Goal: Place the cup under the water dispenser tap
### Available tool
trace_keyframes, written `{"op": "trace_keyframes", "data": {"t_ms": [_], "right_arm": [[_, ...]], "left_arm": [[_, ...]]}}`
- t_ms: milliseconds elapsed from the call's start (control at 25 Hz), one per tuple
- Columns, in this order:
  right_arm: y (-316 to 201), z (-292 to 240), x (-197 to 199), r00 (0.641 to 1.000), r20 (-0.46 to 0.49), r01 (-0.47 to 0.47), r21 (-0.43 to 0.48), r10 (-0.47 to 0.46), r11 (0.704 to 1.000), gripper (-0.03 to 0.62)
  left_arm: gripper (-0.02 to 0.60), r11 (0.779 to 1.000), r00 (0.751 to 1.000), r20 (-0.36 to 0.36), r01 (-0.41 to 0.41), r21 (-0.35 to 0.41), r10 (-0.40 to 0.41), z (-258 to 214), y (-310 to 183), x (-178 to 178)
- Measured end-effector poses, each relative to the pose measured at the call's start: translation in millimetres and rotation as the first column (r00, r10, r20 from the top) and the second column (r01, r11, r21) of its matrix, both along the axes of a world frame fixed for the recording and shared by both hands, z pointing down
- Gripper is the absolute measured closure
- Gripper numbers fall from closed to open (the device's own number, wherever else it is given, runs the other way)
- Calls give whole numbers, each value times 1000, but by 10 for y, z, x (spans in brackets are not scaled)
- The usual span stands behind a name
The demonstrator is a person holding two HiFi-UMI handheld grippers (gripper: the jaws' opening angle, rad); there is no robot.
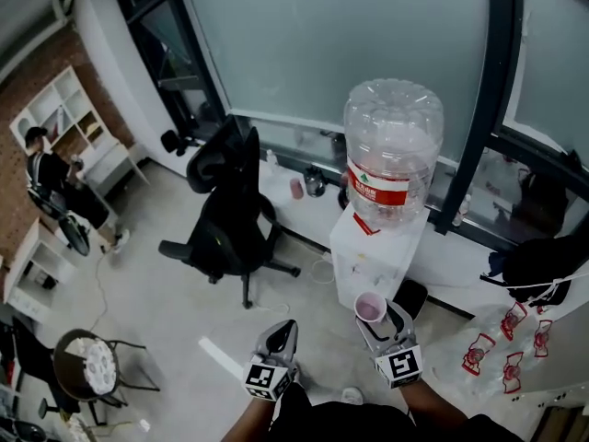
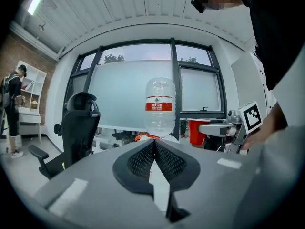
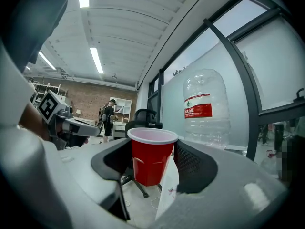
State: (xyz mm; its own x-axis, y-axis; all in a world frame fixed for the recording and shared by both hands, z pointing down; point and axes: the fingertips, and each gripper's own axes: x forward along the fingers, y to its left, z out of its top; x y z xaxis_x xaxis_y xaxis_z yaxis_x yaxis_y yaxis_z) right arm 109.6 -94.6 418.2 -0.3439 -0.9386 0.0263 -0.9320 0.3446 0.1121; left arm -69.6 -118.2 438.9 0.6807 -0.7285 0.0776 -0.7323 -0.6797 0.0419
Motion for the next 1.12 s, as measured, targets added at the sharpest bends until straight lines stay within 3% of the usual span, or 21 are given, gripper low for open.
{"op": "trace_keyframes", "data": {"t_ms": [240,560,680,1120], "right_arm": [[-174,-4,-34,997,-39,-66,6,66,998,321],[-506,150,-256,977,-59,-209,-28,207,978,321],[-625,235,-329,957,-4,-290,-49,290,956,321],[-839,249,-532,872,-11,-489,-3,489,872,321]], "left_arm": [[565,995,995,-22,-102,-13,101,42,-336,133],[565,968,968,-3,-253,1,253,4,-941,10],[565,952,952,2,-307,8,307,-22,-1161,-98],[565,882,882,-6,-471,-24,471,162,-1670,-183]]}}
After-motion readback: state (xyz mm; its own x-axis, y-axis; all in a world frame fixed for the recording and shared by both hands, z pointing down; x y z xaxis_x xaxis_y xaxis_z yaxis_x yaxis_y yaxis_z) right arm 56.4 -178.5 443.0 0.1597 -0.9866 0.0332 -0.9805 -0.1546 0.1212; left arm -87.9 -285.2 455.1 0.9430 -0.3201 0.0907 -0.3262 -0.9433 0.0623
